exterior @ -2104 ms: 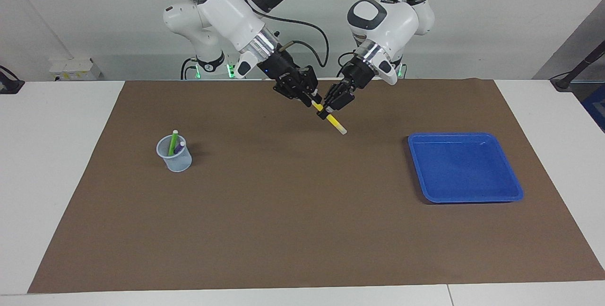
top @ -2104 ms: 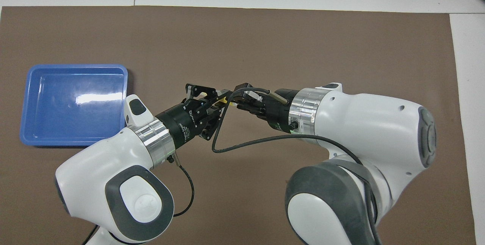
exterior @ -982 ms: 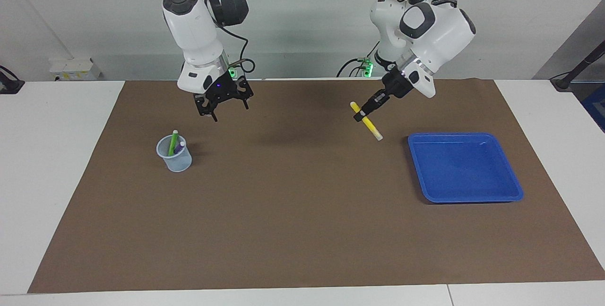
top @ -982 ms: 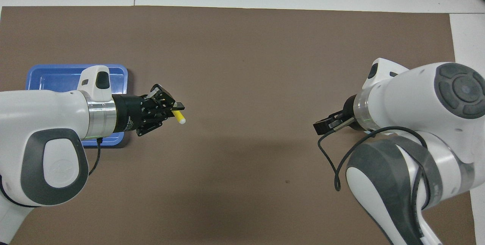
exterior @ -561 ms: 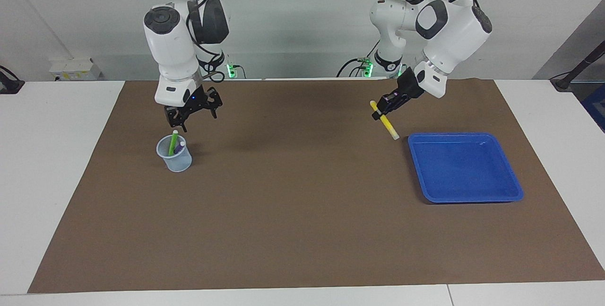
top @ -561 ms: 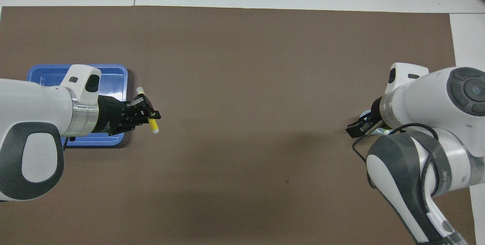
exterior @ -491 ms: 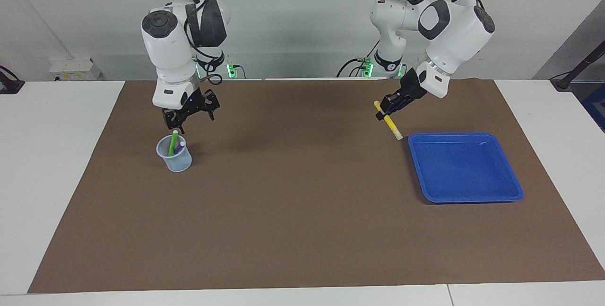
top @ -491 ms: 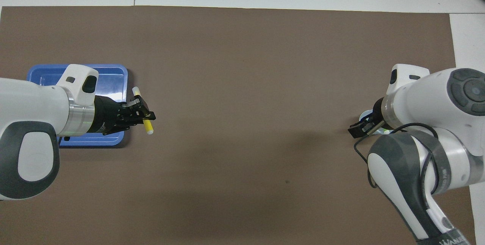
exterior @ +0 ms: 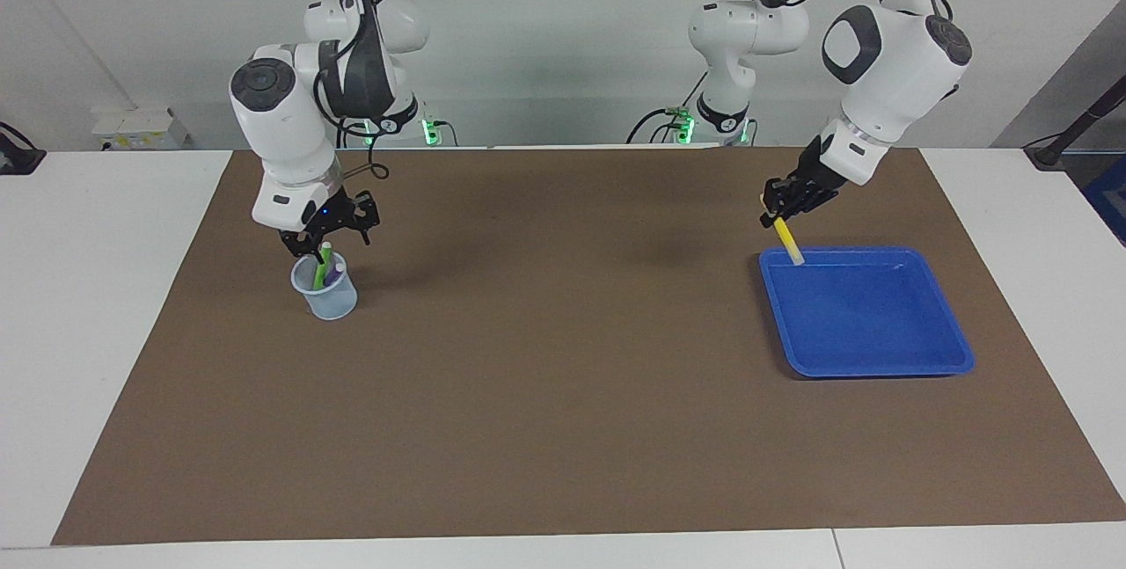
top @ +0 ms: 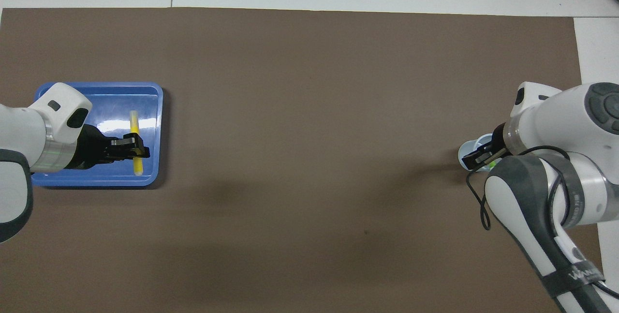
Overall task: Right arm passes pens to left for tray arrangement
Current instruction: 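Lay the yellow pen in the blue tray with the left gripper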
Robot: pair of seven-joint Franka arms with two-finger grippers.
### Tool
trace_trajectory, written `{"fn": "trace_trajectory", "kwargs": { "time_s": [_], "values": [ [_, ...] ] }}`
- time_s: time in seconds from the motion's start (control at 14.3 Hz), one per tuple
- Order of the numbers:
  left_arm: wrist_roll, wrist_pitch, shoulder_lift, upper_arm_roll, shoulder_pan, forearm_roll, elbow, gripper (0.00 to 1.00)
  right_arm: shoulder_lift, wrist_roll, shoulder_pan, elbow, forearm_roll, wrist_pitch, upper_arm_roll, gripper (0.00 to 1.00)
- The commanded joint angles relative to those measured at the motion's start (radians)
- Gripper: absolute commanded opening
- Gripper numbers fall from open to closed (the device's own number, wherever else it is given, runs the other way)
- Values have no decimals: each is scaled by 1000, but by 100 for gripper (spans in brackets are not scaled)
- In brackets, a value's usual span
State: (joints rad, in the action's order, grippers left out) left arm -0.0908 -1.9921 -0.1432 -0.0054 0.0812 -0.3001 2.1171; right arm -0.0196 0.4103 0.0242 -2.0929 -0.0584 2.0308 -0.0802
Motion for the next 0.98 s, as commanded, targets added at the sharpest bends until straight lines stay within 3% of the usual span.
{"fn": "trace_trajectory", "kwargs": {
  "time_s": [0.0, 0.21, 0.42, 0.91],
  "values": [
    [98, 15, 23, -8, -32, 68, -5, 0, 24, 12, 23, -24, -15, 43, -12, 71],
    [180, -2, 57, -8, -63, 111, -5, 0, 56, -7, 36, -42, -15, 91, -13, 70],
    [213, -45, 97, -8, -87, 136, -5, 0, 58, -10, 34, -41, -17, 94, -13, 55],
    [226, -166, 183, -7, -101, 136, 1, 0, 61, -4, 39, -35, -17, 92, -13, 47]
  ]
}}
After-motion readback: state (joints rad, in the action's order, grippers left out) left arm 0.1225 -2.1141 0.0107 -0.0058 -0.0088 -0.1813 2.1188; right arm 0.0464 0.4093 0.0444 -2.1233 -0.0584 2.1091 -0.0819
